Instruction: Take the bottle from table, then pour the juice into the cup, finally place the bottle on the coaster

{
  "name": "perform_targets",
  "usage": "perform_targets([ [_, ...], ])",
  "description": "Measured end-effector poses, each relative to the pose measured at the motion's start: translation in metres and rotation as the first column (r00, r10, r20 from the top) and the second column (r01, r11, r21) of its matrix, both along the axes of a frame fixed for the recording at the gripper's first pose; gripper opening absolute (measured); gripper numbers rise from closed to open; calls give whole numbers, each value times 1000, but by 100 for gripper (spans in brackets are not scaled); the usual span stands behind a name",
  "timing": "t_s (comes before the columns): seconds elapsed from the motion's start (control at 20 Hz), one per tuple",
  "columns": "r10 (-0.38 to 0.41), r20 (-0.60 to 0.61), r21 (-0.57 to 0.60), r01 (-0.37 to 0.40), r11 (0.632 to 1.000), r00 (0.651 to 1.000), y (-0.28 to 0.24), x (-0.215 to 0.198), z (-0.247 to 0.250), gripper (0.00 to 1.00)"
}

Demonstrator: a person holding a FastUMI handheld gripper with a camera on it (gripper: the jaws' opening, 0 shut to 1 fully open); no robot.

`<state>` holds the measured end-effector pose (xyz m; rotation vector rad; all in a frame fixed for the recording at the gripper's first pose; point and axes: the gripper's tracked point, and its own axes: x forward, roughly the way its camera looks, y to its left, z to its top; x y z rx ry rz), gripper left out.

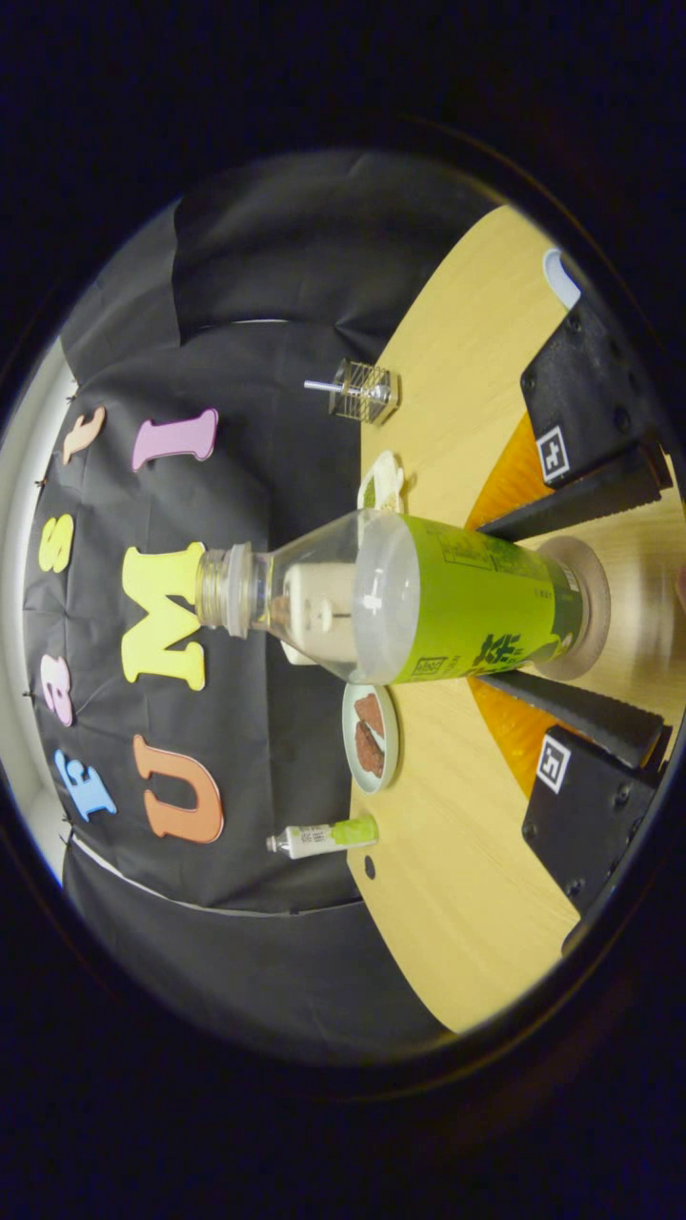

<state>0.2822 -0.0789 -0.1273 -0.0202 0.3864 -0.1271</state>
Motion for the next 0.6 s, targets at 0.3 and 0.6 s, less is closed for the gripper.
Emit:
perform_targets([
  [0.3, -12, -22, 1, 12, 1000, 1000, -5, -1, -5, 85],
  [0.6, -16, 6, -7, 16, 1000, 1000, -10, -15, 12, 100],
])
